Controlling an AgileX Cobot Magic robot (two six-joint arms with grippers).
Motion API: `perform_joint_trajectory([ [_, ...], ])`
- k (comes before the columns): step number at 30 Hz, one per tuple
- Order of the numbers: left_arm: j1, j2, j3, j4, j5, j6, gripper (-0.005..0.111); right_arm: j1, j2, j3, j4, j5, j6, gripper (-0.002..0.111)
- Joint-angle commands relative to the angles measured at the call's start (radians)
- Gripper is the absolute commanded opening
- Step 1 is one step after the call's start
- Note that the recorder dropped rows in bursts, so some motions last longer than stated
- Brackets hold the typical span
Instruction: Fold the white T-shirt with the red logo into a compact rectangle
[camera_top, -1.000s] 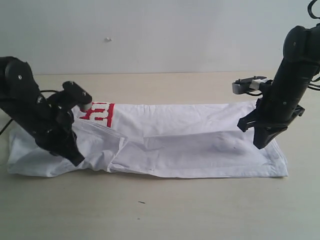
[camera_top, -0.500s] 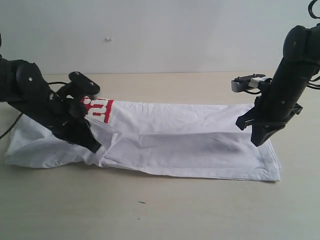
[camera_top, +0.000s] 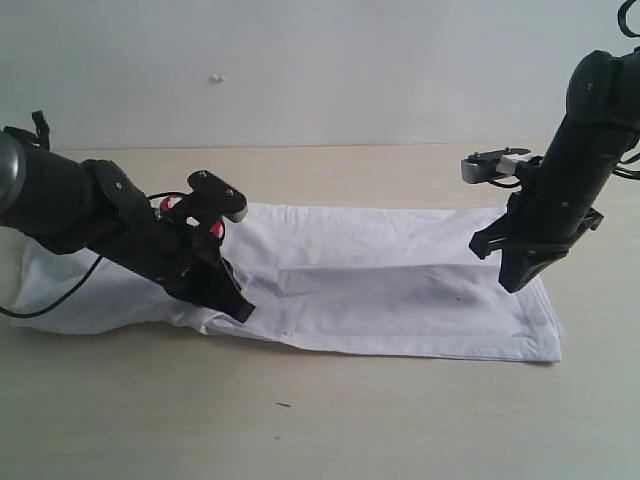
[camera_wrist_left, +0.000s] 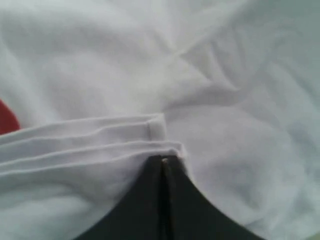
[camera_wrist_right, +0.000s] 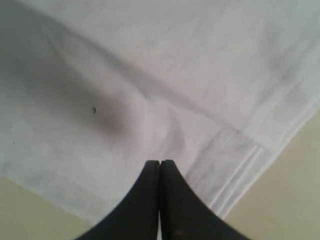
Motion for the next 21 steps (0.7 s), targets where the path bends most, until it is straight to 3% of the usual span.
perform_joint_trajectory([
  [1,0.001,-0.064,-0.005,0.002,0.017,0.007,0.000,-0.002,-0.005,0.001,0.003,0.000,-0.013,0.000],
  [7,0.069,-0.167,-0.005,0.066,0.017,-0.041,0.000,-0.002,-0.005,0.001,0.003,0.002,-0.013,0.000],
  [13,0.222,-0.141,-0.005,0.085,0.114,-0.158,0.001,-0.002,-0.005,0.001,0.012,0.002,-0.015,0.000],
  [16,0.262,-0.103,-0.007,0.066,0.170,-0.158,0.010,-0.002,-0.005,0.001,0.015,0.002,-0.025,0.000],
  [19,0.256,-0.061,-0.007,0.066,0.177,-0.156,0.023,-0.002,-0.005,0.001,0.023,0.002,-0.032,0.000],
  [21,0.252,-0.032,-0.007,0.070,0.173,-0.161,0.026,-0.002,-0.005,0.001,0.029,0.002,-0.031,0.000],
])
